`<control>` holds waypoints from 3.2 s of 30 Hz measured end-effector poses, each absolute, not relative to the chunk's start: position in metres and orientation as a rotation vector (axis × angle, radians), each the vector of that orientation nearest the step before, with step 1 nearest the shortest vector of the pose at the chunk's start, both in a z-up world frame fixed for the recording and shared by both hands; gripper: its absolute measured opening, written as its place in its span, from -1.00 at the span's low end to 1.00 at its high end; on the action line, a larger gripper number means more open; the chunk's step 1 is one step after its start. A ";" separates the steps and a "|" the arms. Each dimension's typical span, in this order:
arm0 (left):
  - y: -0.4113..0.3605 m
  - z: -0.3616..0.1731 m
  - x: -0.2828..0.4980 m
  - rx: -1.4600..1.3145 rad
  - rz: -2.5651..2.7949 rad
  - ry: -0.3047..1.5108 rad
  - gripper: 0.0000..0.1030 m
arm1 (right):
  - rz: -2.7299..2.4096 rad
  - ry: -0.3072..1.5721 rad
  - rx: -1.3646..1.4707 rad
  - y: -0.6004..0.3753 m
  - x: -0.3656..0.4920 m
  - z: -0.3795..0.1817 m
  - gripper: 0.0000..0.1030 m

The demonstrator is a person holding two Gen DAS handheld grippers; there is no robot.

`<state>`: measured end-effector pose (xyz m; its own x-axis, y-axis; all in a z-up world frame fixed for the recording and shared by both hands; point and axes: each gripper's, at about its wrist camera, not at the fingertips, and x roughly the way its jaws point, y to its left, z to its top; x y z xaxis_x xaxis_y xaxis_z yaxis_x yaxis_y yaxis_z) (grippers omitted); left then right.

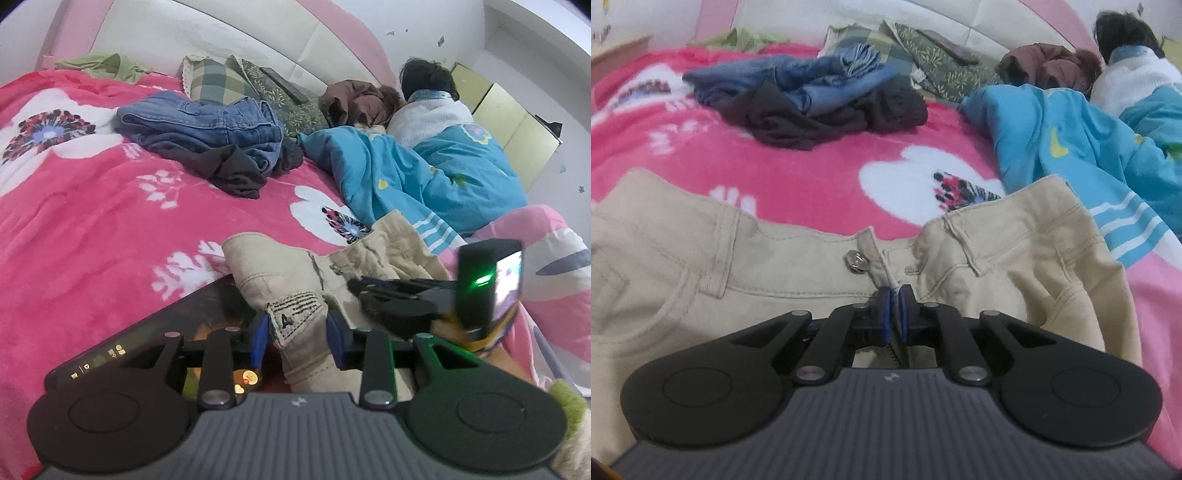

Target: Fold clothes

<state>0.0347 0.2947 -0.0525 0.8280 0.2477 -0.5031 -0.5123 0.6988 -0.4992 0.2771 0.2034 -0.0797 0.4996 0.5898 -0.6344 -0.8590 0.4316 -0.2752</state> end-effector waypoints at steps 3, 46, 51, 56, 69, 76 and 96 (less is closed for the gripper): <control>0.294 -0.052 0.035 -0.663 0.438 0.415 -0.34 | 0.993 0.485 -0.503 0.178 0.283 -0.046 -0.36; 0.130 -0.031 0.073 -0.286 -0.047 0.472 -0.11 | 0.197 0.631 -0.078 -0.184 -0.065 -0.008 0.04; 0.128 -0.038 0.076 -0.250 -0.086 0.477 -0.11 | 0.120 0.625 -0.052 -0.183 -0.070 -0.022 0.01; 0.122 -0.049 0.090 -0.211 -0.055 0.512 -0.11 | 0.103 0.629 -0.015 -0.190 -0.065 -0.039 -0.06; 0.124 -0.068 0.111 -0.226 -0.033 0.594 -0.11 | 0.110 0.597 -0.187 -0.167 -0.047 -0.058 -0.74; 0.124 -0.068 0.113 -0.231 -0.033 0.598 -0.11 | -0.011 0.506 -0.293 -0.175 -0.030 -0.038 -0.95; 0.128 -0.068 0.116 -0.244 -0.035 0.608 -0.11 | -0.024 0.240 -0.394 -0.199 0.057 0.096 -0.98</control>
